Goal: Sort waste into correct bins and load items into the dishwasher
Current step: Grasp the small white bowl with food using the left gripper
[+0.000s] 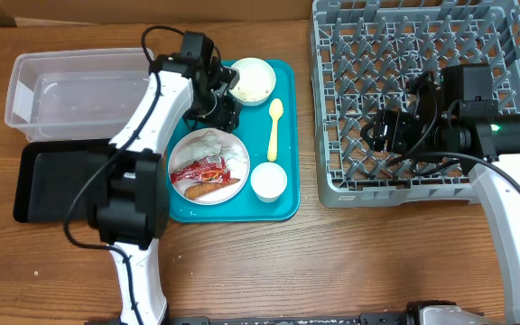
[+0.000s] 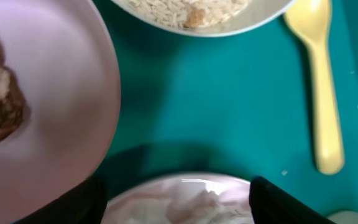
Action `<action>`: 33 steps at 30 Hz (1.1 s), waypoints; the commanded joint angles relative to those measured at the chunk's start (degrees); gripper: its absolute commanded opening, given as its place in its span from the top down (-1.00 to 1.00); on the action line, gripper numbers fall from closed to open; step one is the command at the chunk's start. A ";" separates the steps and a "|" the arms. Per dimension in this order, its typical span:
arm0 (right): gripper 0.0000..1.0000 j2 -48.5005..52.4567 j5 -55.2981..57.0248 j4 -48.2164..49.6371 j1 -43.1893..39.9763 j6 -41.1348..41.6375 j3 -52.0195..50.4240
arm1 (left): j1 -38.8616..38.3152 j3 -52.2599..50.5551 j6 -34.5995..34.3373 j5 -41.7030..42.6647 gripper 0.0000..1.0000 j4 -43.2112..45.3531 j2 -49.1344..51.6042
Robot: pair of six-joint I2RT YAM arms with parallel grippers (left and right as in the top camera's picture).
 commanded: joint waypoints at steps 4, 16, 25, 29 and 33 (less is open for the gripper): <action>-0.66 -0.37 -0.76 0.31 -0.11 -0.28 1.62 | -0.48 1.40 3.23 -4.61 -0.43 3.45 1.84; -0.67 -0.37 -0.74 0.55 -0.11 -0.28 1.62 | -5.07 8.09 3.50 -11.41 -0.31 -1.27 0.90; -0.67 -0.37 -0.74 0.61 -0.11 -0.28 1.62 | -5.38 3.39 5.77 -19.80 -0.39 8.50 1.81; -0.66 -0.37 -0.74 0.50 -0.11 -0.28 1.57 | -4.61 2.86 5.73 -19.50 -0.36 9.44 1.84; -0.66 -0.37 -0.74 0.52 -0.11 -0.28 1.57 | -4.46 1.57 5.79 -18.40 -0.32 9.77 1.86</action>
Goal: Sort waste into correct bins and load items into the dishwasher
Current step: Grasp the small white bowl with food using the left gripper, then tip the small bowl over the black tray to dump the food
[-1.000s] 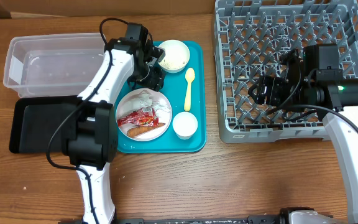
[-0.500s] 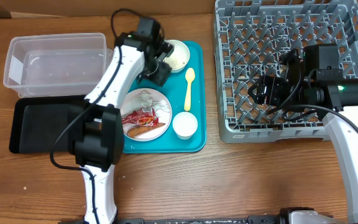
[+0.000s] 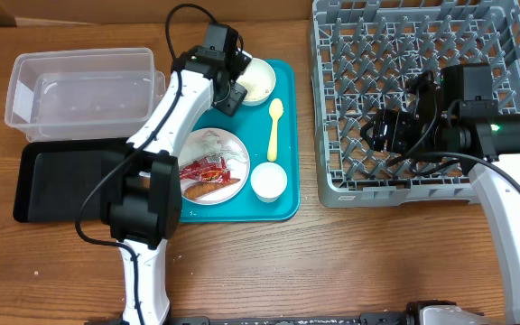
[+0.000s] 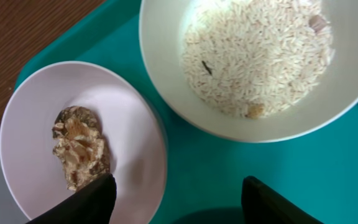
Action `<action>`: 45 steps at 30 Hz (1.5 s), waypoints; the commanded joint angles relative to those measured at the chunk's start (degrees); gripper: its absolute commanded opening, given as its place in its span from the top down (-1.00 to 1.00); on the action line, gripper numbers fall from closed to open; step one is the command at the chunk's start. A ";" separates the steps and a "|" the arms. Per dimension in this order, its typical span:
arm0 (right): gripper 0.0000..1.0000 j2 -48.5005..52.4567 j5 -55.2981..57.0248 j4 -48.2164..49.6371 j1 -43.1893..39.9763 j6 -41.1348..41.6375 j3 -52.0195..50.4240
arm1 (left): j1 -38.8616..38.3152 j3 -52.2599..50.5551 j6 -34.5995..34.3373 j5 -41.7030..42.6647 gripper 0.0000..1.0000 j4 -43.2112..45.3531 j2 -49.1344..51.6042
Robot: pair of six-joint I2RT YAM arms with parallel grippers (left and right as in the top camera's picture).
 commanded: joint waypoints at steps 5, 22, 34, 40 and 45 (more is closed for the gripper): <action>-0.66 -0.37 -0.44 0.09 -0.11 -0.26 1.57 | 0.42 -5.33 1.27 -0.11 -0.15 2.12 0.42; -0.66 -0.37 0.00 -1.44 -0.11 -0.26 1.55 | 0.15 -8.85 0.90 -0.07 0.92 4.57 0.33; -0.66 -0.37 0.00 -1.40 -0.11 -0.50 1.55 | 0.24 10.49 -7.76 1.14 0.92 -15.69 -1.44; -0.66 -0.37 0.02 -1.01 -0.11 -0.48 1.55 | 0.57 31.78 -14.03 3.82 0.92 -38.51 -1.60; -0.66 -0.37 0.02 -0.98 -0.11 -0.48 1.55 | 3.56 39.23 -17.68 9.97 0.92 -51.39 -2.71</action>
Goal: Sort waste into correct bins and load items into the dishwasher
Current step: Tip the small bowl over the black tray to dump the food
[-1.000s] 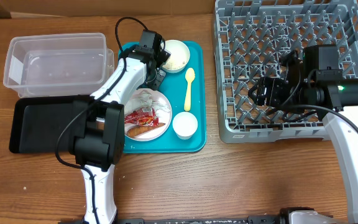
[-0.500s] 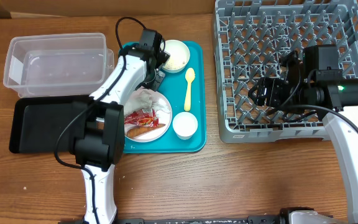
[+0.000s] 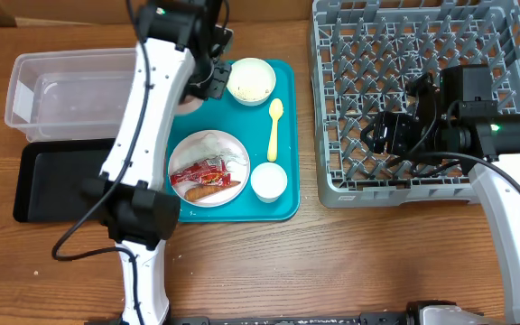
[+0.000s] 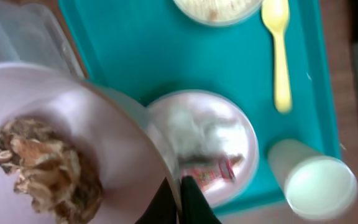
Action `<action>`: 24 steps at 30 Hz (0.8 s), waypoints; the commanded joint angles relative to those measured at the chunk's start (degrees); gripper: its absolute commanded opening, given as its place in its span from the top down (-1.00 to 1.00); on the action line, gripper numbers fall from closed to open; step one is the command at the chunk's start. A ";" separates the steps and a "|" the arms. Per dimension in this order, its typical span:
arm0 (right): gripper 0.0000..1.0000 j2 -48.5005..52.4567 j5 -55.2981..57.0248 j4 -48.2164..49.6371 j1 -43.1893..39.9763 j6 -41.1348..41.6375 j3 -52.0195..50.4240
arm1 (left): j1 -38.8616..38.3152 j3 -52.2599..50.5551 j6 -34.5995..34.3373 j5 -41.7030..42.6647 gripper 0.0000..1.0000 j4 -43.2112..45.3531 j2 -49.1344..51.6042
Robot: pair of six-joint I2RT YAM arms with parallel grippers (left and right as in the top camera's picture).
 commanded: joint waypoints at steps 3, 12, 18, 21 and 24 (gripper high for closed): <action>-0.66 -0.37 -0.07 0.42 -0.11 -0.48 1.55 | 6.16 1.38 -4.37 11.30 0.91 -2.34 -6.40; -0.66 -0.37 -0.11 0.13 -0.11 -0.44 1.55 | 22.77 -16.15 0.79 20.02 0.91 -2.19 -21.29; -0.66 -0.37 -0.09 -1.86 -0.11 -0.46 1.55 | 34.32 -35.06 10.47 34.97 0.92 5.11 -28.81; -0.66 -0.37 -0.09 -2.47 -0.11 -0.46 1.55 | 40.63 -43.82 15.17 43.21 0.92 9.42 -30.01; -0.66 -0.37 -0.09 -2.62 -0.11 -0.46 1.55 | 47.04 -52.81 18.91 51.76 0.91 15.08 -29.53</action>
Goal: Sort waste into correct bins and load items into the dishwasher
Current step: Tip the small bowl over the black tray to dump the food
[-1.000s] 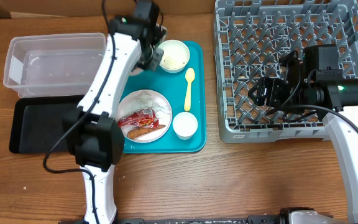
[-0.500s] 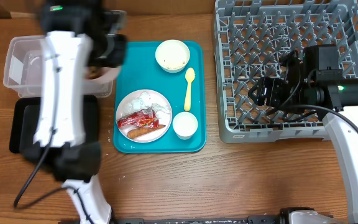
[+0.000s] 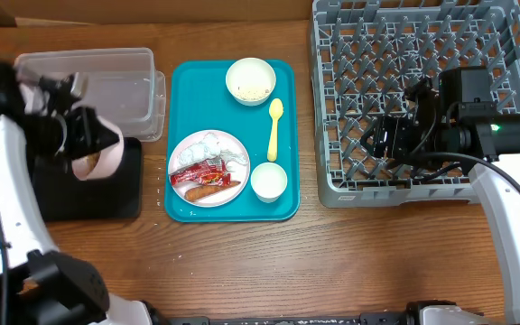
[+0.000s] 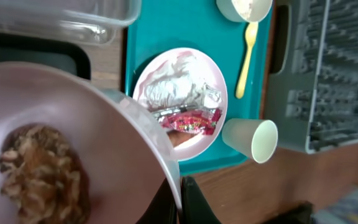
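My left gripper (image 4: 179, 200) is shut on the rim of a pink plate (image 4: 73, 143) carrying a brown lump of food (image 4: 33, 171). In the overhead view the left gripper (image 3: 84, 144) holds that plate (image 3: 102, 161) tilted over the black bin (image 3: 97, 194), beside the clear bin (image 3: 106, 86). The teal tray (image 3: 183, 86) holds a bowl of rice (image 3: 250, 81), a yellow spoon (image 3: 275, 126), a white plate with wrappers and a sausage (image 3: 208, 167), and a white cup (image 3: 269, 181). My right gripper (image 3: 377, 135) hovers open over the grey dish rack (image 3: 422, 54).
The rack fills the table's right side, close to the tray's right edge. The two bins sit at the far left, the clear one behind the black one. Bare wooden table runs along the front.
My left gripper has carried the pink plate from the tray's back left corner leftwards to above the black bin, and the plate is now tilted. The right arm has not moved.
My left gripper was open low over the tray among the plates and bowl. Then it stood open by the pink plate next to the rice bowl. After that it was shut on the plate's rim, lifted off the tray. Now the plate is over the black bin.
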Action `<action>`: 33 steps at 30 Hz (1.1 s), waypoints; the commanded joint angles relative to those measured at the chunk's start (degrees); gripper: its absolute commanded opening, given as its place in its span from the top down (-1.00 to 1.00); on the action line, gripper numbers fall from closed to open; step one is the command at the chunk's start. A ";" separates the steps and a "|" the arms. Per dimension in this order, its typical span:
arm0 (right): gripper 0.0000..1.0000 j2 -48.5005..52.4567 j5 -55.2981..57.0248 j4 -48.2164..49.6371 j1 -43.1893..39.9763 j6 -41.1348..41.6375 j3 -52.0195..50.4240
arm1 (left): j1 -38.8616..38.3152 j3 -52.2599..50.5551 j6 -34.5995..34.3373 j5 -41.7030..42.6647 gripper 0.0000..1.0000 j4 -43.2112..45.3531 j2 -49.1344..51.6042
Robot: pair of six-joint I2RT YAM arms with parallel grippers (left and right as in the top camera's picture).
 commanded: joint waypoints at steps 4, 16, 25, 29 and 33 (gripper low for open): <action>-0.66 -0.37 -0.11 0.02 -0.09 -0.42 1.55 | 13.14 -17.77 7.91 25.86 0.92 14.25 1.51; -0.65 -0.37 -0.09 0.00 -0.09 -0.39 1.55 | 20.15 -24.50 9.81 54.62 0.92 23.06 14.93; -0.65 -0.37 -0.07 0.04 -0.09 -0.42 1.51 | 21.88 -24.46 6.95 54.62 0.90 23.32 15.15; -0.65 -0.37 -0.09 -0.11 -0.09 -0.42 1.51 | 22.03 -24.46 4.22 54.62 0.88 23.80 15.15; -0.65 -0.37 -0.09 -0.24 -0.09 -0.42 1.51 | 22.88 -24.46 -2.32 54.53 0.91 27.87 15.47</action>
